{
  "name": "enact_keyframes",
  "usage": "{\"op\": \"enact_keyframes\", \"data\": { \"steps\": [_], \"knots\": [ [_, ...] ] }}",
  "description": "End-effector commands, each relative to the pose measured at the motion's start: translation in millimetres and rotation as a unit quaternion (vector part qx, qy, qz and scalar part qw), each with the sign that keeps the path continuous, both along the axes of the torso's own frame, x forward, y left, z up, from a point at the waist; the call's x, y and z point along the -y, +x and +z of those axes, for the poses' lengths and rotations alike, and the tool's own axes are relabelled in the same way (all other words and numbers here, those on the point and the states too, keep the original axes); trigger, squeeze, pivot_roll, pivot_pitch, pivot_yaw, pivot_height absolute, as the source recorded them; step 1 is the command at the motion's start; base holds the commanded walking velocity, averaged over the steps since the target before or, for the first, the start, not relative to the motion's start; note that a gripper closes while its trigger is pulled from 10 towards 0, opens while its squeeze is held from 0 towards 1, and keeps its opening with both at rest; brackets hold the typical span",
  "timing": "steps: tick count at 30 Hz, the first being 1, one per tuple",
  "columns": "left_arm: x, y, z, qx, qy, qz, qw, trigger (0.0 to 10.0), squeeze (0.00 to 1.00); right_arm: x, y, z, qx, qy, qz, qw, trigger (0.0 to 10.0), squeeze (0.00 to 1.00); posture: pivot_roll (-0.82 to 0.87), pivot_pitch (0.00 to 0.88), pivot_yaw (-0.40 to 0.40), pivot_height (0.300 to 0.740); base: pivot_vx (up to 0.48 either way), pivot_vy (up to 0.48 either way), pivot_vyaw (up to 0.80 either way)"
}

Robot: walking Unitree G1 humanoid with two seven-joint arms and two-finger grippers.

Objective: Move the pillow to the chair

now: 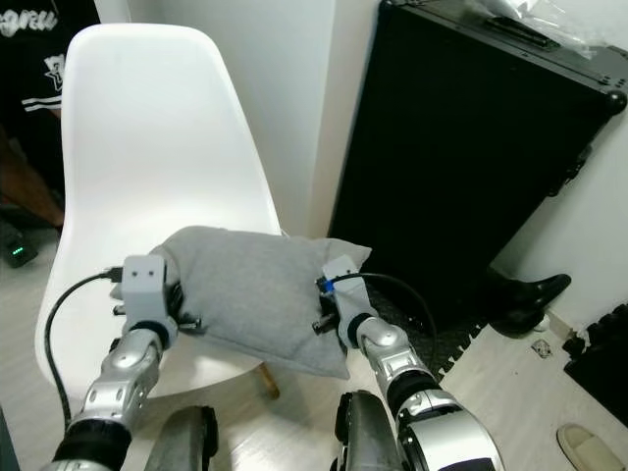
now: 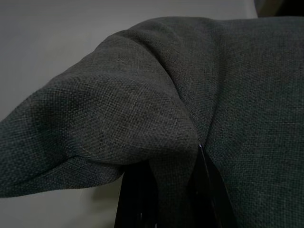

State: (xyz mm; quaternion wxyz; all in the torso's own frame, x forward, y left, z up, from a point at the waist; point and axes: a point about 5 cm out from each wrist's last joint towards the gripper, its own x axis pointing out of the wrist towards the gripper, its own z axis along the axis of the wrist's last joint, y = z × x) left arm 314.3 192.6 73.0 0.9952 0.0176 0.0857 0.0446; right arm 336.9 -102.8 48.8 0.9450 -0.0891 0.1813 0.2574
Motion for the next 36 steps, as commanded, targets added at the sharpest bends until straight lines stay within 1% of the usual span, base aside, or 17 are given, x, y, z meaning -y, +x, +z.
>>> {"op": "enact_keyframes", "data": {
  "steps": [1, 3, 4, 6, 8, 12, 14, 15, 18, 22, 30, 31, 32, 33, 34, 35, 36],
  "knots": [
    [13.9, -0.7, -5, -0.003, 0.002, -0.034, 0.999, 10.0, 0.00, -9.1, -0.3, 1, 0.004, 0.004, 0.014, 1.000, 10.0, 0.00, 0.08, 0.113, -0.127, 0.594, 0.000, 0.000, 0.00],
    [8.6, -2.9, -6, -0.004, -0.001, -0.023, 1.000, 10.0, 0.00, -16.5, 0.3, 3, 0.005, 0.007, 0.023, 1.000, 10.0, 0.00, 0.09, 0.113, -0.142, 0.594, 0.000, 0.000, 0.00],
    [-3.8, -9.1, -9, -0.006, 0.002, 0.000, 1.000, 10.0, 0.00, -32.7, 0.4, 7, 0.007, 0.013, 0.044, 0.999, 10.0, 0.00, 0.10, 0.114, -0.160, 0.594, 0.000, 0.000, 0.00],
    [-9.6, -11.8, -10, -0.006, 0.003, 0.011, 1.000, 10.0, 0.00, -40.1, 0.3, 9, 0.008, 0.015, 0.055, 0.998, 10.0, 0.00, 0.12, 0.118, -0.177, 0.594, 0.000, 0.000, 0.00],
    [-23.3, -18.3, -12, -0.005, 0.006, 0.036, 0.999, 10.0, 0.00, -56.7, -0.4, 14, 0.011, 0.018, 0.079, 0.997, 10.0, 0.00, 0.13, 0.122, -0.204, 0.594, 0.000, 0.000, 0.00],
    [-60.6, -42.1, -13, 0.000, 0.018, 0.108, 0.994, 10.0, 0.00, -93.4, -4.9, 25, 0.013, 0.021, 0.139, 0.990, 10.0, 0.00, 0.17, 0.139, -0.273, 0.594, 0.000, 0.000, 0.00],
    [-74.5, -53.6, -14, 0.000, 0.022, 0.135, 0.991, 10.0, 0.00, -103.7, -7.4, 27, 0.012, 0.020, 0.158, 0.987, 10.0, 0.00, 0.18, 0.145, -0.289, 0.594, 0.000, 0.000, 0.00],
    [-74.5, -53.6, -14, 0.000, 0.022, 0.135, 0.991, 10.0, 0.00, -103.7, -7.4, 27, 0.012, 0.020, 0.158, 0.987, 10.0, 0.00, 0.18, 0.145, -0.289, 0.594, 0.000, 0.000, 0.00],
    [-100.3, -79.4, -18, -0.011, 0.048, 0.176, 0.983, 10.0, 0.00, -120.6, -14.1, 28, 0.000, 0.023, 0.194, 0.981, 10.0, 0.00, 0.19, 0.154, -0.311, 0.594, 0.000, 0.000, 0.00],
    [-105.0, -89.9, -21, -0.018, 0.042, 0.181, 0.982, 10.0, 0.00, -129.0, -19.1, 28, -0.006, 0.022, 0.217, 0.976, 10.0, 0.00, 0.19, 0.157, -0.319, 0.594, 0.000, 0.000, 0.00],
    [-96.0, -84.0, -20, -0.012, 0.014, 0.168, 0.986, 10.0, 0.00, -127.4, -18.8, 28, -0.005, 0.019, 0.222, 0.975, 10.0, 0.00, 0.17, 0.157, -0.308, 0.594, 0.000, 0.000, 0.00],
    [-92.7, -80.3, -19, -0.010, 0.008, 0.160, 0.987, 10.0, 0.11, -125.3, -17.8, 27, -0.007, 0.021, 0.219, 0.975, 10.0, 0.00, 0.17, 0.155, -0.301, 0.594, 0.000, 0.000, 0.00],
    [-92.7, -80.3, -19, -0.010, 0.008, 0.160, 0.987, 10.0, 0.11, -125.3, -17.8, 27, -0.007, 0.021, 0.219, 0.975, 10.0, 0.00, 0.17, 0.155, -0.301, 0.594, 0.000, 0.000, 0.00],
    [-89.9, -77.2, -18, -0.006, 0.001, 0.153, 0.988, 10.0, 0.53, -123.5, -16.9, 27, -0.008, 0.023, 0.216, 0.976, 10.0, 0.00, 0.17, 0.153, -0.297, 0.594, 0.000, 0.000, 0.00],
    [-89.9, -77.2, -18, -0.006, 0.001, 0.153, 0.988, 10.0, 0.53, -123.5, -16.9, 27, -0.008, 0.023, 0.216, 0.976, 10.0, 0.00, 0.17, 0.153, -0.297, 0.594, 0.000, 0.000, 0.00],
    [-86.7, -74.4, -16, 0.002, -0.009, 0.142, 0.990, 10.0, 1.00, -122.1, -16.0, 28, -0.010, 0.029, 0.213, 0.976, 10.0, 0.25, 0.16, 0.151, -0.287, 0.594, 0.000, 0.000, 0.00],
    [-83.9, -72.4, -15, 0.006, -0.016, 0.132, 0.991, 10.0, 1.00, -120.9, -15.1, 29, -0.012, 0.035, 0.211, 0.977, 10.0, 1.00, 0.16, 0.150, -0.283, 0.594, 0.000, 0.000, 0.00]
  ]
}}
